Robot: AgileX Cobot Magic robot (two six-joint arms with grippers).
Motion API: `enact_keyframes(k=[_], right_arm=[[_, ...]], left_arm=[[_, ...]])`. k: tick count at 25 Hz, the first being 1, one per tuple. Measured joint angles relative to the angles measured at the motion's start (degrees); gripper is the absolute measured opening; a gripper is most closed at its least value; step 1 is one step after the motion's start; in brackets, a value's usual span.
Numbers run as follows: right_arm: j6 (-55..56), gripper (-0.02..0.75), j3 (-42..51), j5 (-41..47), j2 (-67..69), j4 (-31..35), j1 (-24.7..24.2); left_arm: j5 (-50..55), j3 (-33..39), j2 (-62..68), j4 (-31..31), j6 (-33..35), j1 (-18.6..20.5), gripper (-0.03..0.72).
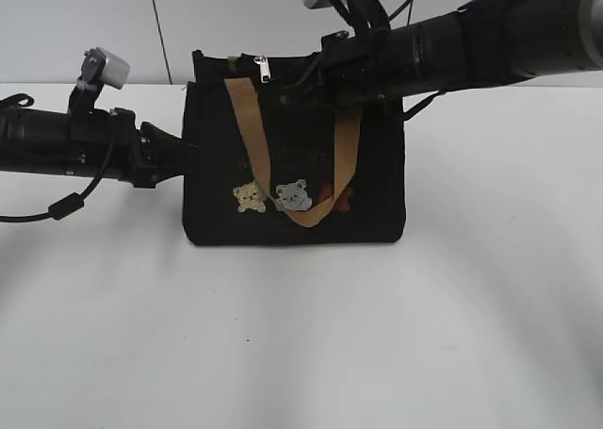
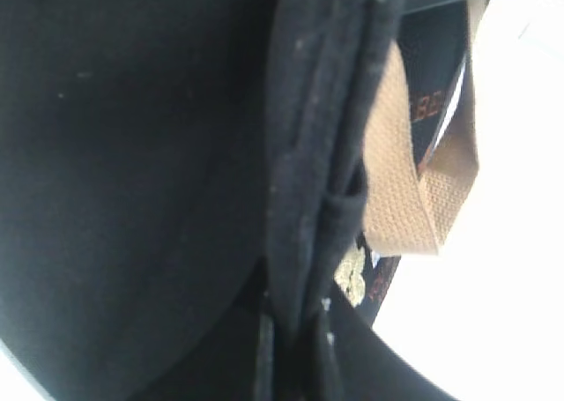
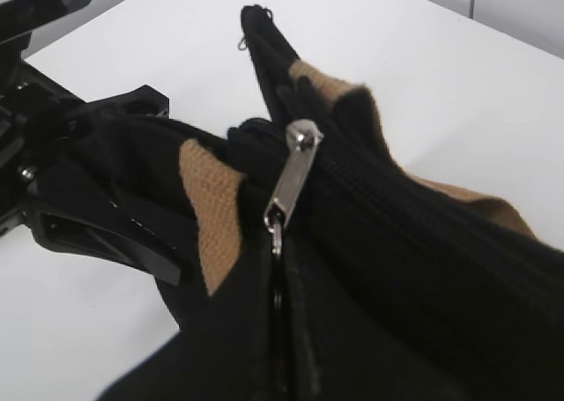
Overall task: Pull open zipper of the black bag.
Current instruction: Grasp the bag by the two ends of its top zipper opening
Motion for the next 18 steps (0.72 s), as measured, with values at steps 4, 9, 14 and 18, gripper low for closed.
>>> enact_keyframes(k=[4, 9, 14, 18], right_arm=[[1.8, -0.015, 0.0, -0.4, -0.7, -3.2, -0.2], [7.5, -0.015, 0.0, -1.9, -3.2, -10.4, -0.2], [14.9, -0.015, 0.0, -2.7, -6.5, -17.9, -1.9], [20.9, -0.015, 0.0, -1.6, -8.1, -24.0, -5.0]], left_arm=[[0.0, 0.0, 0.0, 0.0, 0.0, 0.0, 0.028], [0.0, 0.0, 0.0, 0.1, 0.0, 0.0, 0.028], [0.0, 0.0, 0.0, 0.1, 0.0, 0.0, 0.028], [0.0, 0.0, 0.0, 0.1, 0.0, 0.0, 0.028]])
